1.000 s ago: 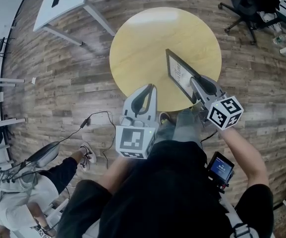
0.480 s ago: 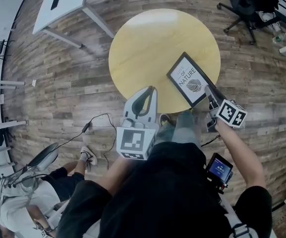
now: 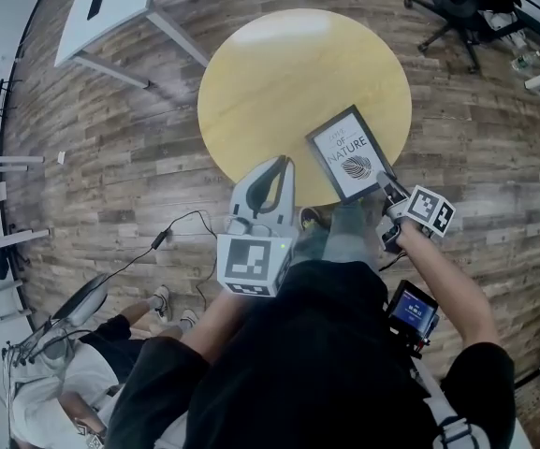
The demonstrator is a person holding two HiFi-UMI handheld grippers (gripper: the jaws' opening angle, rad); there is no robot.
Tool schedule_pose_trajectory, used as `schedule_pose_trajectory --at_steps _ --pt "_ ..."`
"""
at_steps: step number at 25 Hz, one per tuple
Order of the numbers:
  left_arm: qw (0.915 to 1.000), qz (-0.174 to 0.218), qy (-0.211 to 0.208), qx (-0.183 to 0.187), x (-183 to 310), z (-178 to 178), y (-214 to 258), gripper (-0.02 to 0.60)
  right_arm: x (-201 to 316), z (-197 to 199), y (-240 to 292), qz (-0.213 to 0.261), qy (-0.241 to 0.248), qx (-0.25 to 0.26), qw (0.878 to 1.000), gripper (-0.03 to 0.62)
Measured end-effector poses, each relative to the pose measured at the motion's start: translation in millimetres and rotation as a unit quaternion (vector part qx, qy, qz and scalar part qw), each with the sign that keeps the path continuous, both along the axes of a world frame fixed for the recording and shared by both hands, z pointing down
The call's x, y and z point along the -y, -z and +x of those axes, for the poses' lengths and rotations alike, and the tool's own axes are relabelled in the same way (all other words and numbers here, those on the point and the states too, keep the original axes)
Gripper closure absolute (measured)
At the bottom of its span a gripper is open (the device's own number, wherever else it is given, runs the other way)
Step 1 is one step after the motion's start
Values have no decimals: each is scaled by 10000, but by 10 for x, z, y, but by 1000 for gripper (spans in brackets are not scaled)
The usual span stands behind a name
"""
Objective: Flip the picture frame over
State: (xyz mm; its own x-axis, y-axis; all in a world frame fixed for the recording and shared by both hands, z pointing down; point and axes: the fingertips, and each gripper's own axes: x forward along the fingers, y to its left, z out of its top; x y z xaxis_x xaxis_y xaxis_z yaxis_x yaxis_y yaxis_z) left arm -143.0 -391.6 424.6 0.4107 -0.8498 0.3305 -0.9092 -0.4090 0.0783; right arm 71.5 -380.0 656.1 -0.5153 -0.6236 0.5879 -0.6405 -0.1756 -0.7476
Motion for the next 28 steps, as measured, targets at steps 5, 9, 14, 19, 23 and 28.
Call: schedule_pose_trajectory --at_steps 5,9,14,19,23,28 --pt "10000 -27 -16 29 1 36 -44 546 -111 -43 -256 -477 -115 517 9975 508" --pt "10000 -50 -38 50 -16 46 -50 547 -250 -112 -435 -841 -133 779 9933 500" --pt "9999 -86 -23 51 -15 49 -51 548 -356 -229 -559 -1055 -47 893 9904 493" --pt "9999 -135 -42 85 -20 60 -83 547 -379 -276 -616 -1113 99 945 9892 485" --pt "9998 -161 -57 80 -13 77 -91 547 -334 -286 -601 -1065 169 996 9892 484" --pt "9998 -158 -84 72 -1 60 -77 547 -361 -272 -574 -968 193 951 9906 474"
